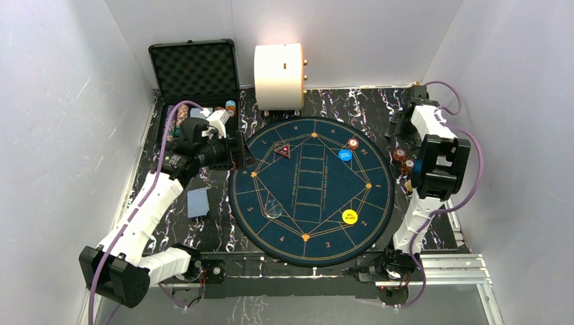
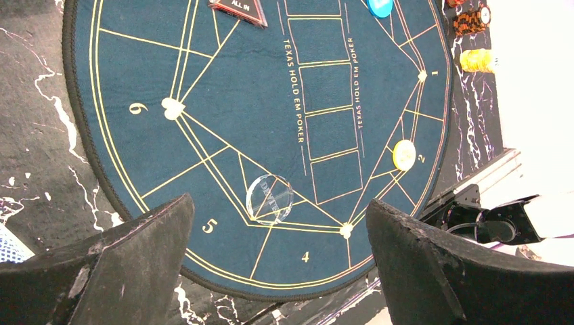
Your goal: Distribute texas hold em gaming equipment
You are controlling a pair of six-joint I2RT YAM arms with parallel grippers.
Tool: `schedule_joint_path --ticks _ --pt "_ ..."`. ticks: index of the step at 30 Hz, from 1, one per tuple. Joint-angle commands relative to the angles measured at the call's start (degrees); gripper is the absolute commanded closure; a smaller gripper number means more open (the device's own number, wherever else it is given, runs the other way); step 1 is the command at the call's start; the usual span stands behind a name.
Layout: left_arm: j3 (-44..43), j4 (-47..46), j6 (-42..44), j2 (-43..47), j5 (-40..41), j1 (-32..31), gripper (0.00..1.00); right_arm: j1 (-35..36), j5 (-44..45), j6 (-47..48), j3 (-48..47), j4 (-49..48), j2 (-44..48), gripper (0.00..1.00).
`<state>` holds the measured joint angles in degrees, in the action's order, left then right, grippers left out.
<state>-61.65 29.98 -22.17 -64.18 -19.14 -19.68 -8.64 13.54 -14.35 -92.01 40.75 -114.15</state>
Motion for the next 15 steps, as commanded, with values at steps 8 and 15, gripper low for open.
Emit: schedule_joint_path --ticks 8,15 --pt "-0.57 0.07 0.9 0.66 -0.78 -0.23 0.02 -0.38 -2.0 0.54 0.87 0.24 -2.44 0.15" --pt "-0.49 0.08 1.04 0.69 -0.82 -0.27 0.02 -0.63 -2.26 0.42 3.07 -0.83 -1.78 0.2"
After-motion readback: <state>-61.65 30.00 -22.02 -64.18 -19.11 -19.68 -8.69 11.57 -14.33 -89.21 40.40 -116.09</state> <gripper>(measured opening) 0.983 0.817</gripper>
